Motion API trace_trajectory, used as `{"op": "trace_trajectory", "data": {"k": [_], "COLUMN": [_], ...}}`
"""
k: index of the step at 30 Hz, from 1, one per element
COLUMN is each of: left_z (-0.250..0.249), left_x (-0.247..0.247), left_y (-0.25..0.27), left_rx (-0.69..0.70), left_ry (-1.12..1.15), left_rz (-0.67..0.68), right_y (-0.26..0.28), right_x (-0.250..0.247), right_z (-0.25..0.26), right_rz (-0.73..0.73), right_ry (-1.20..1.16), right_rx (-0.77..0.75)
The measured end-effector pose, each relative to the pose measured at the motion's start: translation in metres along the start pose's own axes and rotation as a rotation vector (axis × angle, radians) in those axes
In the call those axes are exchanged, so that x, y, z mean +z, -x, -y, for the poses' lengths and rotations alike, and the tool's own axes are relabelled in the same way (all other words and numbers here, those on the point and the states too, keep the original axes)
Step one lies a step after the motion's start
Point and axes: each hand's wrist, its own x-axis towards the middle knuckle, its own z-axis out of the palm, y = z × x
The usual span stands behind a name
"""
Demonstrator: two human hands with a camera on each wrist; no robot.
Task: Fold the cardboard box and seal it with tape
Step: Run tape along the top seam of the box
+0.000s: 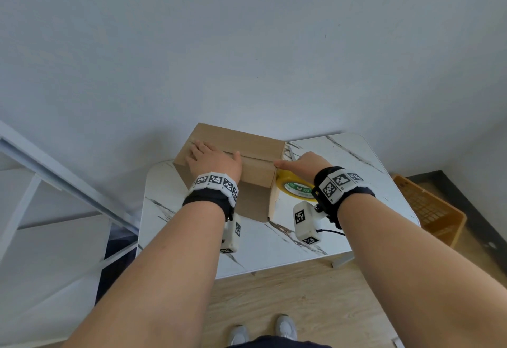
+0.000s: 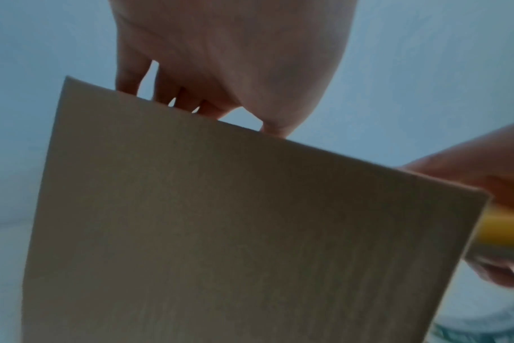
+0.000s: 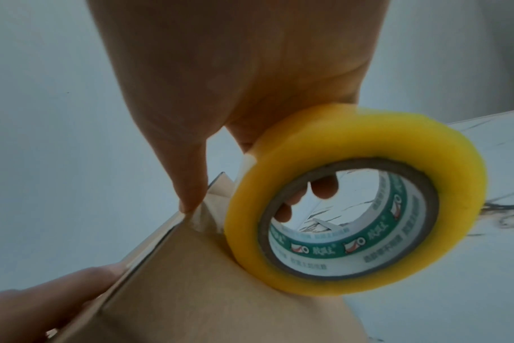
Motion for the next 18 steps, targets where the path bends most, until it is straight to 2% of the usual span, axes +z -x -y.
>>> {"op": "trace_trajectory", "data": {"k": [3,4,5,7,9,10,12,13,18], "left_z": [0.000,-0.001,-0.002,-0.008,-0.018,-0.023,-0.028,-0.028,-0.032], "left_x": [-0.006,-0.009,-0.011,-0.008,0.000,0.004,0.010,0.013,0.007], "left_y": [0.007,0.009,0.010,0.008,0.008,0.008,0.009,0.010,0.013], "left_rx": [-0.087,-0.078,-0.026,0.204,0.426,0.470,0.456,0.439,0.375], "left_ry": [-0.032,-0.046,-0.049,0.002,0.074,0.099,0.106,0.102,0.020], "left_rz": [-0.023,-0.054,-0.095,-0.159,-0.126,-0.072,0.002,-0.006,-0.211], "right_y": [-0.004,-0.006,-0.010,-0.012,-0.012,-0.012,-0.012,-0.011,-0.019], "right_x": [0.001,0.002,0.002,-0.001,-0.006,-0.009,-0.011,-0.012,-0.013], "right_z": [0.009,0.011,0.013,0.016,0.015,0.013,0.004,0.000,-0.010], "right_rz": [-0.015,-0.011,-0.006,0.003,0.016,0.016,0.018,0.028,0.019], "right_ry": [0.063,0.056,0.040,-0.007,-0.057,-0.086,-0.141,-0.154,-0.185], "right_rx": [-0.040,-0.054,-0.060,-0.068,-0.082,-0.095,-0.119,-0.121,-0.151]}}
